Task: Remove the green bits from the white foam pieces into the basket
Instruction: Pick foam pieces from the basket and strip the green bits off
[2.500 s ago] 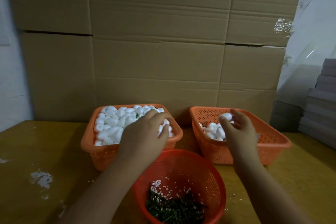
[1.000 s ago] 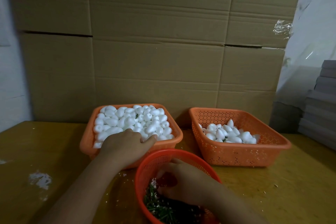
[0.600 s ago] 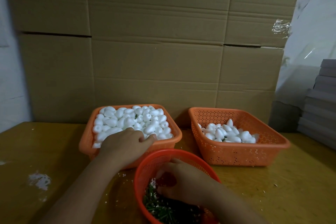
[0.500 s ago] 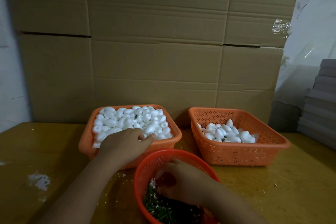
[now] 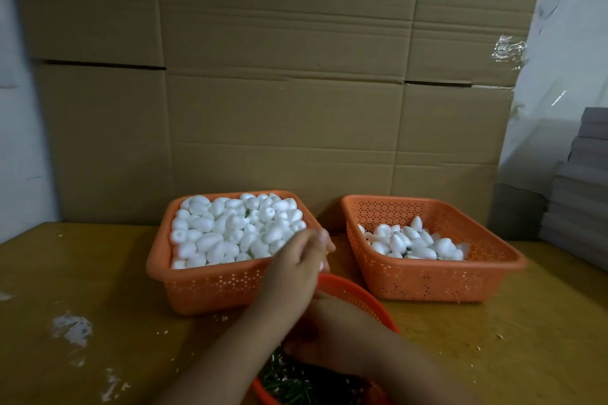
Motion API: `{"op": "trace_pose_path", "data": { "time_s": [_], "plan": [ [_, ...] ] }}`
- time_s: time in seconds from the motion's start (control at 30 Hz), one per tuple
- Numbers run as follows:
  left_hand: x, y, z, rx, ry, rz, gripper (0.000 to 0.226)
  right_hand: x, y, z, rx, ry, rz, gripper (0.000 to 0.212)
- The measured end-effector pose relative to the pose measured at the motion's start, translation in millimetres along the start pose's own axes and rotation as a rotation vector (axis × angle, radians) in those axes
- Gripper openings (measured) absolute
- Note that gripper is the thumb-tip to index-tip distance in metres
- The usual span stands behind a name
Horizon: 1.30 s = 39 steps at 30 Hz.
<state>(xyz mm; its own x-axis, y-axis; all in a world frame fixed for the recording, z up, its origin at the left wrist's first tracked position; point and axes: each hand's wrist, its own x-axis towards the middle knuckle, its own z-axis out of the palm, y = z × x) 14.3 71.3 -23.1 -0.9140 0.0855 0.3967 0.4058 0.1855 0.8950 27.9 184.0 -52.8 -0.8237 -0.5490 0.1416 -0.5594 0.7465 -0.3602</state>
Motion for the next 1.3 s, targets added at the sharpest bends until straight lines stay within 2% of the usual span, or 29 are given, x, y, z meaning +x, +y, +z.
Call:
{"op": "trace_pose_path", "data": {
  "time_s": [0.1, 0.27, 0.5, 0.77, 0.9, 1.03, 1.17, 1.3],
  "plan": [
    [-1, -4, -1, 0.012, -0.142, -0.138, 0.014, 0, -1, 1, -0.03, -0.024, -0.008, 0.039],
    [-3, -2, -5, -0.017, -0.24, -0.132, 0.029, 1, -2, 2, -0.033, -0.026, -0.005, 0.04],
    [-3, -4, -8, 0.001, -0.171, -0.01, 0.024, 1, 0, 0, -0.02, -0.036, -0.006, 0.04],
    [-6, 7, -7, -0.037, -0.252, -0.04, 0.027, 3, 3, 5, -0.024, -0.044, 0.017, 0.04],
    [-10, 9, -9, -0.083, -0.308, -0.041, 0.044, 2, 4, 6, -0.038, -0.012, 0.016, 0.039],
    [-6, 3, -5, -0.041, -0.317, 0.02, 0.038, 4, 3, 8, -0.032, -0.051, 0.053, 0.033],
    [-5, -6, -6, 0.052, -0.252, 0.089, 0.051, 2, 5, 9, -0.101, -0.035, 0.009, 0.051],
    [-3, -8, -5, 0.03, -0.146, 0.095, 0.043, 1, 2, 3, -0.038, 0.0, -0.028, 0.043]
  ]
}}
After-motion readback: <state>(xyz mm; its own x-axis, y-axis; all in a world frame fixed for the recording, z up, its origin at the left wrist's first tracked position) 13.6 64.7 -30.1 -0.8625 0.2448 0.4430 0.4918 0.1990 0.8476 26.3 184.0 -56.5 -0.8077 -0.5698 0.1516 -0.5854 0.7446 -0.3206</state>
